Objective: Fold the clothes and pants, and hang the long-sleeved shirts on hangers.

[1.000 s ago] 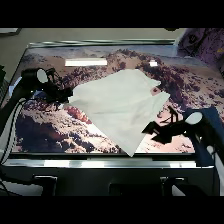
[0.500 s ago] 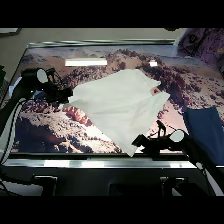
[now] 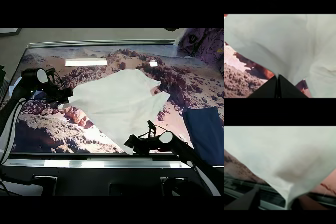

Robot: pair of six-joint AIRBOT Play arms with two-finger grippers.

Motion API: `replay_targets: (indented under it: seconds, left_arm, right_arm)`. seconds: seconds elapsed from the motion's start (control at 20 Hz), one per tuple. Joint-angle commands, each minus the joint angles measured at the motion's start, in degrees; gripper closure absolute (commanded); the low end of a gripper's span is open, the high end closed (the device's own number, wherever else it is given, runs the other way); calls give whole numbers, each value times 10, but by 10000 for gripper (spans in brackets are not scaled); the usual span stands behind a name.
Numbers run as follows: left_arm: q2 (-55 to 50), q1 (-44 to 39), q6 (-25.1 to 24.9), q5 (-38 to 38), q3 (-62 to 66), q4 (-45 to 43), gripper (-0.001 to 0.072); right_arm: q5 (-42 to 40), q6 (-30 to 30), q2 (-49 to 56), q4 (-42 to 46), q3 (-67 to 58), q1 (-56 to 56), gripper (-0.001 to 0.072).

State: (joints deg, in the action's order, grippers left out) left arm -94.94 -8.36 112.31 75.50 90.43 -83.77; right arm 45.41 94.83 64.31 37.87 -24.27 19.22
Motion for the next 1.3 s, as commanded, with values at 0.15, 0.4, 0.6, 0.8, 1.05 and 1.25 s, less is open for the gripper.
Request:
replay_targets:
  seconds: [0.15, 0.4, 0.6, 0.8, 1.05, 1.25]
  left_arm:
    - [2, 2, -18, 0, 14, -11, 692]
    - [41, 2, -33, -16, 187, -151, 693]
    - [132, 5, -78, -139, 331, -168, 692]
    - [327, 4, -78, -272, 279, -166, 692]
    - [494, 4, -78, -262, 235, -150, 691]
    - [511, 4, -78, -202, 235, -126, 692]
  right_arm:
    - [-49, -7, -16, -4, -54, 27, 681]
    - [67, 15, -33, 194, -303, -79, 681]
    - [165, -57, -35, 227, -598, -172, 680]
    - [257, -63, -59, 239, -860, -185, 680]
    - [261, -35, -147, 248, -954, -185, 680]
    - [263, 14, -149, 252, -953, -185, 680]
